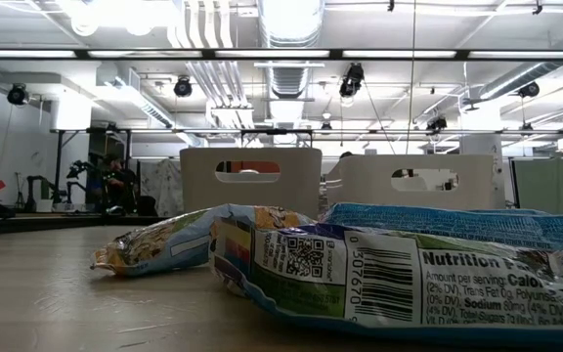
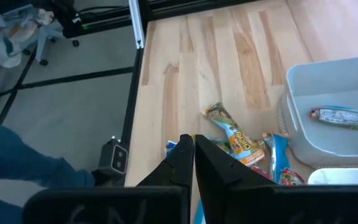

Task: Pick and place Granola Bars by type
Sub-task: Put the orange granola bar into the white bin

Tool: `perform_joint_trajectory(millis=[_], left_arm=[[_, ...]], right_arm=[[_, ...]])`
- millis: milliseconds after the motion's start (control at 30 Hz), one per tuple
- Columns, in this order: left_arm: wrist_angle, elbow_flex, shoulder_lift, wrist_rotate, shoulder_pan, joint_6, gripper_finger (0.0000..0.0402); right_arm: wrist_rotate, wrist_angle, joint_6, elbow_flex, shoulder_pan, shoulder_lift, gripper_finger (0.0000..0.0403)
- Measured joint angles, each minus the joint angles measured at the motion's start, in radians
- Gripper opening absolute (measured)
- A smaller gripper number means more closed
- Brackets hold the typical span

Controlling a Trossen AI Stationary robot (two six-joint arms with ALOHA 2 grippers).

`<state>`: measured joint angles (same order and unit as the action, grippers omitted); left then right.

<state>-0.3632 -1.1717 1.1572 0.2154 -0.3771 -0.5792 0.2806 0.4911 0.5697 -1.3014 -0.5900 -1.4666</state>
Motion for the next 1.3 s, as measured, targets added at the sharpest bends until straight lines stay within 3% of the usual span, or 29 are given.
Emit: perform_joint_trajectory(millis=[367, 533, 767, 1133, 1300], left_arm=[[0.015, 0.0, 0.024, -0.022, 0.0, -0.025, 0.0156], [0.031, -0.005, 0.042, -0.078, -0.001, -0.014, 0.0197], [-0.095, -0.114, 0.105, -0.102, -0.055, 0.084, 0.0198], [-0.585, -0.412, 0.318, -0.076, -0.091, 0.005, 0.0197], [-0.609, -0.46, 0.413, -0.076, -0.104, -0.01, 0.0197]], right_arm=[[0.011, 0.002, 0.054, 0.0, 0.0, 0.0, 0.0009], [0.02, 0.002, 0.06, 0.0, -0.002, 0.0, 0.0009], [0.037, 0.005, 0.06, 0.0, -0.003, 0.0, 0.0009], [0.045, 0.007, 0.067, 0.0, -0.003, 0.0, 0.0008], [0.071, 0.065, 0.068, 0.0, -0.003, 0.012, 0.0009]])
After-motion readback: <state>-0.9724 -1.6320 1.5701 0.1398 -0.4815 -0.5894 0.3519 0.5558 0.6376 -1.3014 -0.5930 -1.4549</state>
